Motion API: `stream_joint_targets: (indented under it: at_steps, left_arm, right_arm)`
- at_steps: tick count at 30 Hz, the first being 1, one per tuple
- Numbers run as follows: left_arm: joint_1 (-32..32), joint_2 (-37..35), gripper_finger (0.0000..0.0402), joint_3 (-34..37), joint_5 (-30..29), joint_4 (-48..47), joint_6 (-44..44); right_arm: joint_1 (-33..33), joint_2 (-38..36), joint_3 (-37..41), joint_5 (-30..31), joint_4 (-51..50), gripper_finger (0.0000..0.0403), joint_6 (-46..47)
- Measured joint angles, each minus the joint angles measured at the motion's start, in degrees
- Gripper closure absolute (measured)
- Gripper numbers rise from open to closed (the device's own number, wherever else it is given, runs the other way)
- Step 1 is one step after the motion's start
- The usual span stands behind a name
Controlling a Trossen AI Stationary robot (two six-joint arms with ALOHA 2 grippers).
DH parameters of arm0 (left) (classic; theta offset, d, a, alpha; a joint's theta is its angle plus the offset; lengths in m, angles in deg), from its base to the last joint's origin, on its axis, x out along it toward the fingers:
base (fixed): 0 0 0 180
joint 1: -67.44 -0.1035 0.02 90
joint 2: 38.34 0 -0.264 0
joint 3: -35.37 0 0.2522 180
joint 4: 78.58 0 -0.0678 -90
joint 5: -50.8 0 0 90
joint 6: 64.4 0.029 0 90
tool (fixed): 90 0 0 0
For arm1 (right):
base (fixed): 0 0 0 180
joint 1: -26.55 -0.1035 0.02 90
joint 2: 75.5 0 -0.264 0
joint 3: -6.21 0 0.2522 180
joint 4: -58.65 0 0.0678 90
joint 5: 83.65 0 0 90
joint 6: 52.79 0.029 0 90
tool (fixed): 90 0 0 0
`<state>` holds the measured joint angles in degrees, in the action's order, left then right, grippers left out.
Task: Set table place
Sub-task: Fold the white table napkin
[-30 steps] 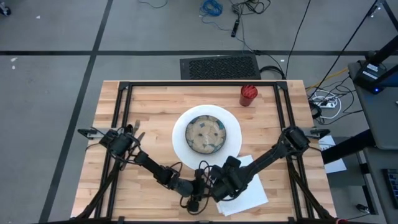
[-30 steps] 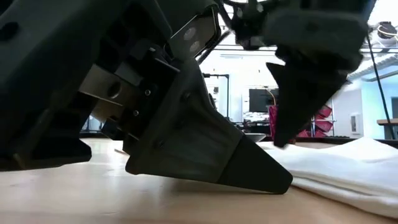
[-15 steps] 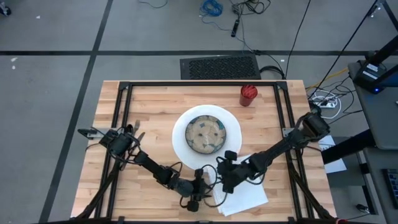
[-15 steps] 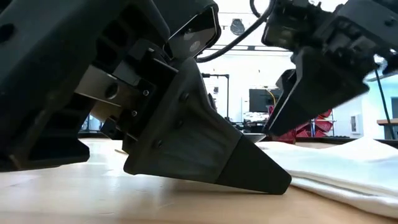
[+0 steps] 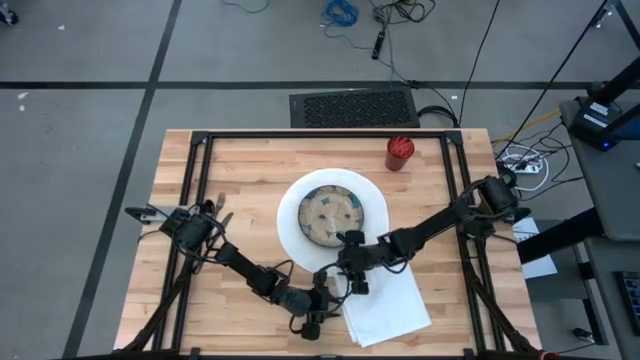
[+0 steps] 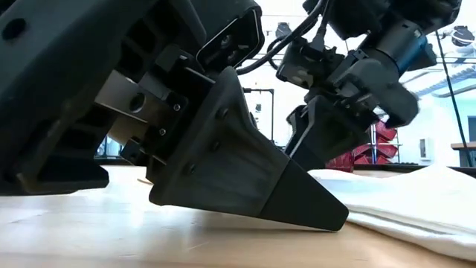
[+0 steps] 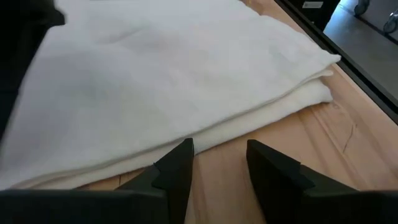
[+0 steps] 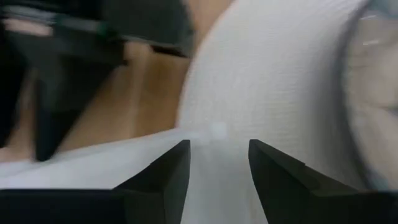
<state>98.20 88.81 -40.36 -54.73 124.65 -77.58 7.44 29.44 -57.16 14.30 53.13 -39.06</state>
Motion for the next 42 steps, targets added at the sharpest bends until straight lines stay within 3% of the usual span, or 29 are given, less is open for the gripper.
stream_joint_targets:
  at_steps: [10,24,30,37,42]
  left_arm:
    - [0.0,0.1,0.0262,0.0,0.0,-0.1,0.0]
    - [0.0,0.1,0.0262,0.0,0.0,0.0,0.0]
    - [0.0,0.1,0.0262,0.0,0.2,0.0,-0.1]
    - [0.0,0.1,0.0262,0.1,0.3,0.0,0.0]
    - [0.0,0.1,0.0262,0.1,0.3,0.0,0.0]
  right_arm:
    - [1.0,0.3,0.0,-6.5,1.0,0.0271,-3.9]
    - [1.1,3.7,-0.2,-7.8,4.9,0.0298,-5.0]
    - [1.2,3.3,-0.1,-7.8,4.8,0.0329,-5.0]
    - [1.5,3.3,-0.1,-8.3,5.2,0.0396,-5.0]
    - [1.5,2.6,0.0,-8.3,4.8,0.0392,-4.7]
